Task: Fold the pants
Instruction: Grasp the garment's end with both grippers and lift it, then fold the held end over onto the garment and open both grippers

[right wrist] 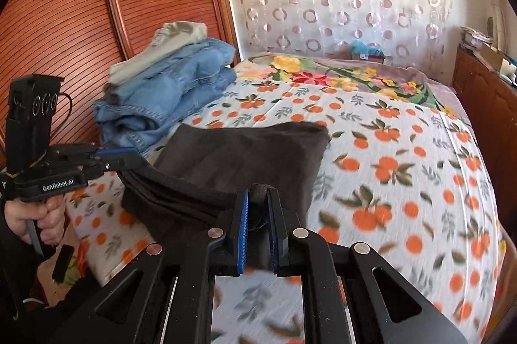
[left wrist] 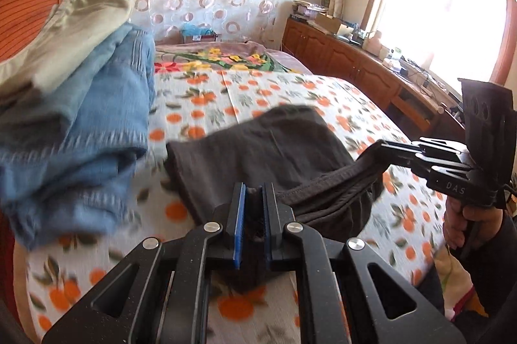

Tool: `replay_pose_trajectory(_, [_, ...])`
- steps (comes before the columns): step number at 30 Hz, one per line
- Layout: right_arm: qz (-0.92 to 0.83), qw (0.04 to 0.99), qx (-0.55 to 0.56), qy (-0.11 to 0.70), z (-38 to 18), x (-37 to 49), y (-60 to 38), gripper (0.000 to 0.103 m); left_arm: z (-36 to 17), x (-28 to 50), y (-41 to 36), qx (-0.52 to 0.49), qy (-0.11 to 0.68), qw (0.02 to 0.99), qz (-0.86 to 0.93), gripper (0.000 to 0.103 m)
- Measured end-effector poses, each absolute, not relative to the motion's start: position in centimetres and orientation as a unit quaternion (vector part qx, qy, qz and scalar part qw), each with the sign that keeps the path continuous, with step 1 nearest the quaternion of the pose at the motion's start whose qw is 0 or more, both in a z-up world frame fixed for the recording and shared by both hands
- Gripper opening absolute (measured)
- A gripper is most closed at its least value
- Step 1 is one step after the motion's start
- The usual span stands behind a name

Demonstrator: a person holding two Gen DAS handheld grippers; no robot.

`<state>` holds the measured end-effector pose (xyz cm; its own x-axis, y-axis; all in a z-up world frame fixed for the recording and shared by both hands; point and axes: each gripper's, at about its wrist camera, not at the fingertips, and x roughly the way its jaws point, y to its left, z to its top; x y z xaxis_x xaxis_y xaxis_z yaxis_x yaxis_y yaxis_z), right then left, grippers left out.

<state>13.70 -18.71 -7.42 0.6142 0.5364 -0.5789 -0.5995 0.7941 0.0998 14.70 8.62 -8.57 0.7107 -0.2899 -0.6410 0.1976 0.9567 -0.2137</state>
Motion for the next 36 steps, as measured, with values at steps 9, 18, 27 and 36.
replay_pose_trajectory(9, [0.317,0.894,-0.073,0.308,-7.2,19.5,-16.2,0.011,-8.3,19.3,9.7,-0.06,0.36,0.923,-0.118,0.011])
replay_pose_trajectory(18, [0.323,0.885,-0.077,0.326,-8.4,24.0,-14.8,0.011,-8.6,21.8,9.8,-0.044,0.366,0.923,-0.111,0.011])
replay_pose_trajectory(27, [0.305,0.893,-0.074,0.322,-8.4,25.6,-14.8,0.019,-8.0,23.0,10.2,-0.038,0.374,0.921,-0.102,0.014])
replay_pose_trajectory(36, [0.316,0.888,-0.071,0.327,-8.4,24.3,-16.4,0.021,-8.4,22.3,10.2,-0.04,0.379,0.918,-0.108,0.038])
